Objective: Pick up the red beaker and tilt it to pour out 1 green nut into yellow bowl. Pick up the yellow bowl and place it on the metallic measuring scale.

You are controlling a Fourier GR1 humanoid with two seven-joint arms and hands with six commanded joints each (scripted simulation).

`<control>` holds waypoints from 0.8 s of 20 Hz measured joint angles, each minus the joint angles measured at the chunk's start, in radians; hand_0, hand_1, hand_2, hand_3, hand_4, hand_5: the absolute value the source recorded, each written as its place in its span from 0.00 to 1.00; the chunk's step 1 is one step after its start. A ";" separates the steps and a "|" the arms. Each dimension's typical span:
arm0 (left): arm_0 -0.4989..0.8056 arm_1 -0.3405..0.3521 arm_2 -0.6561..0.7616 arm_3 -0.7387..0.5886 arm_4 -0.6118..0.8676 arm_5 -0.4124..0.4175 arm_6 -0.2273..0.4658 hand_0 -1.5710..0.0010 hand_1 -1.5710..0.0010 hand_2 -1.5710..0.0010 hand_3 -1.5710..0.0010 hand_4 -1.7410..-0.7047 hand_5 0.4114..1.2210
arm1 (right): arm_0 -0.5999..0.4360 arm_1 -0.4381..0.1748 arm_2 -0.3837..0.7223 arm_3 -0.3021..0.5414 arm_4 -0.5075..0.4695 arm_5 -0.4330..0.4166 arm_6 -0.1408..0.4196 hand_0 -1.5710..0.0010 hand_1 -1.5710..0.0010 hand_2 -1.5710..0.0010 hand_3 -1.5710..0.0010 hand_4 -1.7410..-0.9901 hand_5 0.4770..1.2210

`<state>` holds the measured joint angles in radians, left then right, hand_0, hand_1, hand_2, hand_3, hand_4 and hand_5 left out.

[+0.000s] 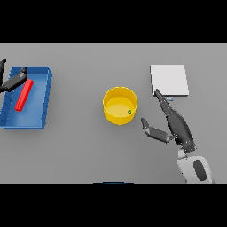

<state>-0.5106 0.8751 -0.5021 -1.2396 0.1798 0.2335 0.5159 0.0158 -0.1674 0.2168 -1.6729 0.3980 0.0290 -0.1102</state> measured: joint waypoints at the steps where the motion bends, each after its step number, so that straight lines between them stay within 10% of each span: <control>1: -0.001 -0.004 -0.004 -0.010 0.000 0.000 -0.001 0.99 0.99 0.99 0.99 0.92 0.36 | -0.025 -0.026 0.009 0.003 0.014 0.026 0.009 1.00 1.00 1.00 1.00 0.65 0.30; 5: -0.006 -0.002 -0.005 -0.017 0.001 0.003 0.005 1.00 1.00 1.00 1.00 0.91 0.37 | -0.165 -0.112 0.081 0.036 0.148 0.098 0.086 1.00 1.00 1.00 1.00 0.61 0.26; 16: -0.021 -0.016 -0.016 0.006 -0.009 -0.002 0.009 1.00 1.00 1.00 1.00 0.91 0.38 | -0.454 -0.192 0.277 0.218 0.332 0.297 0.022 1.00 1.00 1.00 1.00 0.62 0.27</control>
<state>-0.5316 0.8592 -0.5180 -1.2332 0.1713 0.2313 0.5251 -0.4379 -0.3598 0.4939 -1.4548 0.7301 0.3264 -0.0887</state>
